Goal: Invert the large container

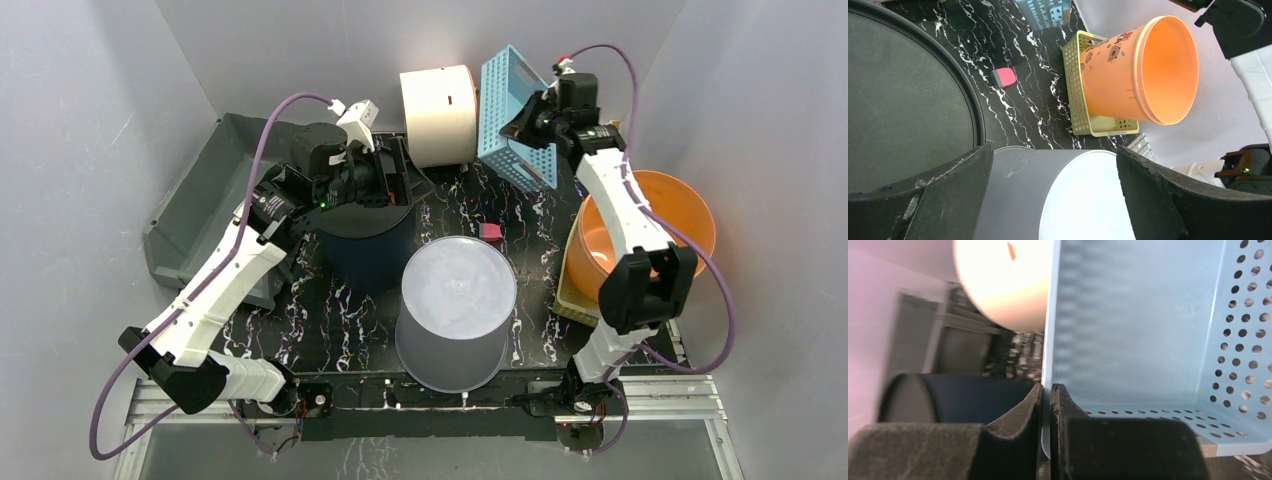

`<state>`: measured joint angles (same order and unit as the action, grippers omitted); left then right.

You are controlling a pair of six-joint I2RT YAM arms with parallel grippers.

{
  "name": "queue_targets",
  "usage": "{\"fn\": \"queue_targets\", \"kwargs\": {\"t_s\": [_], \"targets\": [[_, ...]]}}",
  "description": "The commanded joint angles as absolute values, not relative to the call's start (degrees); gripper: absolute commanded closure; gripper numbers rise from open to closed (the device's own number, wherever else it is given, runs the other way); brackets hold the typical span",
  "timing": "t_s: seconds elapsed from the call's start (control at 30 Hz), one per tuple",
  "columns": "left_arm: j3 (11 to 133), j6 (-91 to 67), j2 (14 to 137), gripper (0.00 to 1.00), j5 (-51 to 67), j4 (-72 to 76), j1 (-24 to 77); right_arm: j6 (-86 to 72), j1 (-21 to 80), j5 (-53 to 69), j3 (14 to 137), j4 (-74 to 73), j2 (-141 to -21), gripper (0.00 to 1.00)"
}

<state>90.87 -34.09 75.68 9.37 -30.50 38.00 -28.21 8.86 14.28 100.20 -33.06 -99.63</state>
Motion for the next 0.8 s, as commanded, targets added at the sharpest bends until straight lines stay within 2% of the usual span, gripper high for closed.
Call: {"fn": "queue_targets", "kwargs": {"t_s": [0.0, 0.1, 0.33, 0.63, 0.77], "targets": [[91.36, -34.01, 74.12, 0.07, 11.16, -30.61, 37.79, -39.65, 5.15, 33.94, 93.31, -10.39, -94.72, 1.0], [90.8, -34.14, 73.6, 0.07, 11.0, -30.39, 37.79, -47.46, 2.43, 40.15, 86.22, -0.66, -93.55, 1.0], [90.5, -34.29, 73.39, 0.07, 11.14, -30.64, 37.79, -60.79, -3.18, 46.14, 74.97, 14.53, -91.33, 1.0], [90.25, -34.29, 74.28, 0.07, 11.84, -30.0, 37.79, -61.88, -4.49, 47.15, 72.7, 14.25, -88.74, 1.0], [89.3, -34.67, 73.89, 0.07, 12.34, -29.36, 37.79, -67.42, -5.0, 49.35, 69.47, 20.81, -90.66, 1.0]]}}
